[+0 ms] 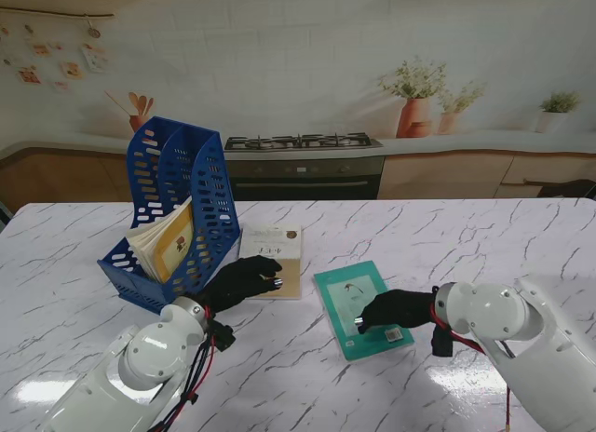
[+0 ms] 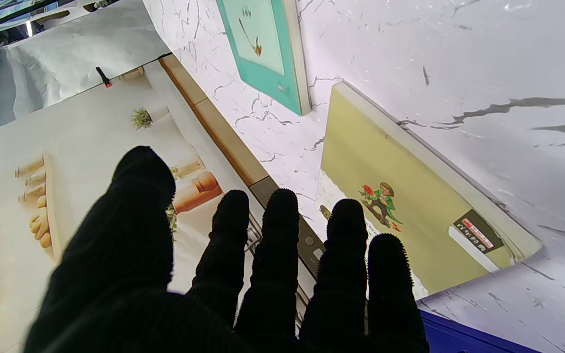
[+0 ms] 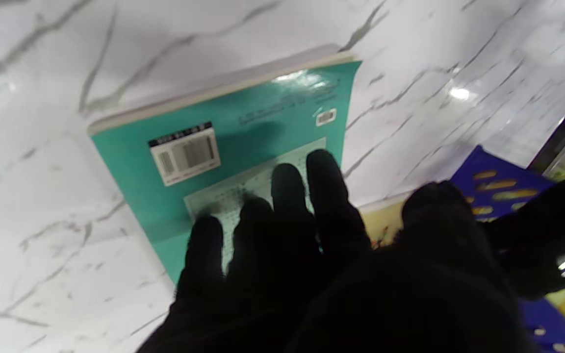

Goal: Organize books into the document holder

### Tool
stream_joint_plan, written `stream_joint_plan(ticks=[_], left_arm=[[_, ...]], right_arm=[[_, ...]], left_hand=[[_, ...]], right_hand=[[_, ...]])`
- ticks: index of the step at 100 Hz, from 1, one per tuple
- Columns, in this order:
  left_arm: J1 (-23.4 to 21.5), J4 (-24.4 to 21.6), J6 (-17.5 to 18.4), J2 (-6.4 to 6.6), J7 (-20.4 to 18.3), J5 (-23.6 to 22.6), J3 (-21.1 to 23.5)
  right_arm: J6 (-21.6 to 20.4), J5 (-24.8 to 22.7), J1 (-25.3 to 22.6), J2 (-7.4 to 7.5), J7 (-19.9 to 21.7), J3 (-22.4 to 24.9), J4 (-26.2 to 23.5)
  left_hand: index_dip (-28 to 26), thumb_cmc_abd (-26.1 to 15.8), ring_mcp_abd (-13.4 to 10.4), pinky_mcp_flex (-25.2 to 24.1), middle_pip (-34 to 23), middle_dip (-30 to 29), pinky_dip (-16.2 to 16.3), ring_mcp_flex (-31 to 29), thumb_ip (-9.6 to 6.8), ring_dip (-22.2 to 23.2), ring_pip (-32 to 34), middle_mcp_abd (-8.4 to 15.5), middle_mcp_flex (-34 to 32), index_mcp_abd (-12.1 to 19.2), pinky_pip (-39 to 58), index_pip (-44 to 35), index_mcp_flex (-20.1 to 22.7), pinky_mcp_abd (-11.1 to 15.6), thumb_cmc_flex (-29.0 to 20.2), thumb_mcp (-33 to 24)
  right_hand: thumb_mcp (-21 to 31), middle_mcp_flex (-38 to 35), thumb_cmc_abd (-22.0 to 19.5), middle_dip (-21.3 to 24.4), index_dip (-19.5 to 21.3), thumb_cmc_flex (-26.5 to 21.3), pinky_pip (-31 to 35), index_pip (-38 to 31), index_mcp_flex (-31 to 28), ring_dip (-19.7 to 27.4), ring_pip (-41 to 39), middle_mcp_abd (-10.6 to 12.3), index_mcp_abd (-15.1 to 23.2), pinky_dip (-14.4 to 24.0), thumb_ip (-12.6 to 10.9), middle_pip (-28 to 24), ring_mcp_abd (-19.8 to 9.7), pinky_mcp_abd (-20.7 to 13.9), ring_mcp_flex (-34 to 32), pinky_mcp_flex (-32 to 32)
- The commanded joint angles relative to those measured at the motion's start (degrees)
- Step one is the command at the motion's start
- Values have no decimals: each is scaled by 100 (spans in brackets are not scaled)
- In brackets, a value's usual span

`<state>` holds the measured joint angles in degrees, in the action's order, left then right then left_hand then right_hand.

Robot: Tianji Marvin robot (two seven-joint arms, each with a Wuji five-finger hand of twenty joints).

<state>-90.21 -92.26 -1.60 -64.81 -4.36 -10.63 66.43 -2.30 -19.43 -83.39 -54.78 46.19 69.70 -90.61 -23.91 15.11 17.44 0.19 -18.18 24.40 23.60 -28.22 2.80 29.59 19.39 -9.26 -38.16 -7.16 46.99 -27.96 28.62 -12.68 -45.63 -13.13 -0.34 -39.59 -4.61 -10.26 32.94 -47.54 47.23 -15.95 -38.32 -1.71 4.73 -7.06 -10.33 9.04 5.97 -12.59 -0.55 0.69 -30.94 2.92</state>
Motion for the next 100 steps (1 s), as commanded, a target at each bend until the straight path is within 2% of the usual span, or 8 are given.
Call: stream_joint_plan(ticks=[1, 17, 26, 46, 64, 74, 84, 100], left_arm=[[-43, -29, 60, -4, -57, -39, -13], [-31, -12, 44, -7, -41, -69, -33], [-18, -4, 38, 1, -69, -85, -42], [5, 45, 41, -12, -64, -5, -75], [65, 181, 62, -58, 30, 126, -213], [158, 303, 43, -77, -27, 338, -348], [295, 482, 88, -85, -100, 428, -534], [479, 715, 203, -79, -238, 487, -801]], right_arm=[[-162, -15, -296, 92, 233, -71, -27], [-354, 405, -551, 207, 721, 30, -341], [-290, 726, -693, 213, 817, 132, -549], [-482, 576, -1167, 44, -1, 566, -960], [-451, 160, -1380, -155, -908, 805, -947], [-384, 32, -1403, -163, -930, 872, -889], [-261, 41, -1420, -129, -754, 912, -844], [-206, 102, -1455, -96, -575, 909, -682]], left_hand=[[77, -160, -62, -89, 18, -54, -85, 128, -190, 0, -50, 13, 116, -63, -195, 37, 44, 293, -100, 183], [79, -170, -66, -97, 17, -54, -86, 137, -191, -1, -51, -4, 125, -67, -197, 44, 41, 298, -103, 202], [80, -184, -67, -93, 15, -54, -86, 133, -192, 1, -46, 1, 126, -67, -195, 45, 36, 299, -103, 210], [71, -194, -40, 6, -8, -45, -38, 49, -198, 27, 15, -13, 104, -74, -87, 24, 59, 232, -127, 219], [-4, -211, 80, 720, -350, 82, 550, -769, -219, 340, 738, -224, -399, -282, 1082, -248, 299, -160, -218, 11], [4, -247, 323, 1209, -513, 106, 863, -1141, -221, 397, 1108, -336, -621, -397, 1685, -358, 385, -541, -181, -110], [16, -282, 527, 1499, -591, 96, 1045, -1384, -224, 304, 1329, -206, -737, -389, 2001, -430, 390, -839, -138, -159], [22, -336, 619, 1739, -578, 55, 1171, -1545, -221, 197, 1488, -148, -791, -357, 2231, -485, 367, -933, -80, -154]], right_hand=[[-104, -108, -276, 94, -115, -145, 104, -25, -121, -317, -721, -243, -217, 103, -253, 39, 446, -303, -434, -64], [-159, -65, -277, 111, -134, -57, 200, 24, -68, -314, -721, -350, -299, 154, -253, 81, 580, -168, -474, -109], [-146, -39, -237, 120, -148, 30, 403, 66, -46, -339, -765, -452, -371, 261, -276, 103, 709, 191, -489, -191], [-133, -150, 61, 64, -63, 161, 610, -55, -110, -509, -1067, -233, -70, 372, -304, -14, 558, 806, -558, -334], [-91, -386, 351, -8, 13, 344, 940, -240, -249, -715, -1449, -164, 130, 543, -317, -177, 623, 1302, -809, -637], [-85, -390, 368, -5, 10, 396, 931, -245, -230, -741, -1491, -183, 124, 554, -316, -169, 675, 1415, -818, -562], [-74, -267, 373, 28, -17, 420, 699, -187, -127, -717, -1425, -180, 97, 452, -317, -89, 640, 1492, -674, -310], [-67, -231, 353, 39, -31, 444, 604, -164, -91, -711, -1410, -172, 109, 391, -316, -63, 628, 1560, -642, -258]])
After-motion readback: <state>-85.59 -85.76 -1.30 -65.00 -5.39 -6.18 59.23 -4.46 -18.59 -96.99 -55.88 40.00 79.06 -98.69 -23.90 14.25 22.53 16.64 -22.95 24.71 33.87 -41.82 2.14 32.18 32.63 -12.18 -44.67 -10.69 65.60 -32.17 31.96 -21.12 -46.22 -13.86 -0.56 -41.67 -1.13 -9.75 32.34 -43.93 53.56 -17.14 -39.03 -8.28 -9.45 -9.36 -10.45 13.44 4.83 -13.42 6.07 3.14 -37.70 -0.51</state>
